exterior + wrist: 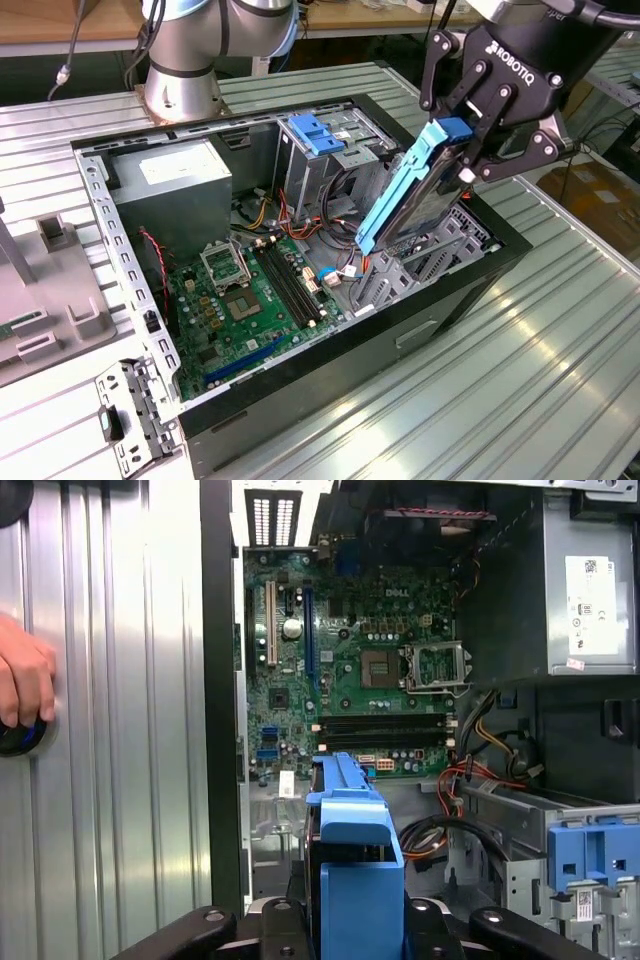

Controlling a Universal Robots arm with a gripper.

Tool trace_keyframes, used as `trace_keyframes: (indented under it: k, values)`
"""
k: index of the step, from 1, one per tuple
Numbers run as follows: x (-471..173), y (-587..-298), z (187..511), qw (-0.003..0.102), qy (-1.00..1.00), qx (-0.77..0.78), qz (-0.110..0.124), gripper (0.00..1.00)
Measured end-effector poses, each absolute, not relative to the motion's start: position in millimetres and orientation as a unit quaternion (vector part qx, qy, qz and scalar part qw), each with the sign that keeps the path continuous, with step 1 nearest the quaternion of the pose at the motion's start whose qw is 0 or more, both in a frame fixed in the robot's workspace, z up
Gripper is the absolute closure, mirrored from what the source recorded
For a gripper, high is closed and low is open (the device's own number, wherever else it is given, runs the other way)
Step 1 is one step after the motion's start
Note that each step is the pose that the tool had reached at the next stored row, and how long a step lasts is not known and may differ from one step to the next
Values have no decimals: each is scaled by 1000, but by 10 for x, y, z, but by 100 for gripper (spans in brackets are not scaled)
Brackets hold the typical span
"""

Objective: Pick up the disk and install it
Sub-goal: 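Pick up the disk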

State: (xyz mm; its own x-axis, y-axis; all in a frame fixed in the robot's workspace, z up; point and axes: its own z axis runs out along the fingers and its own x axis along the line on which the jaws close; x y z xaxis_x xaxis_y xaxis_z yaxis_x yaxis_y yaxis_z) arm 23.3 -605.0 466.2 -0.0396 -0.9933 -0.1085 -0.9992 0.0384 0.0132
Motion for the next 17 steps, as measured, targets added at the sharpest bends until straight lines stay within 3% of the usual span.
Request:
trace_keyframes:
  k: [17]
  values:
    - [562,-6052,4662,35,720,-692,42,64]
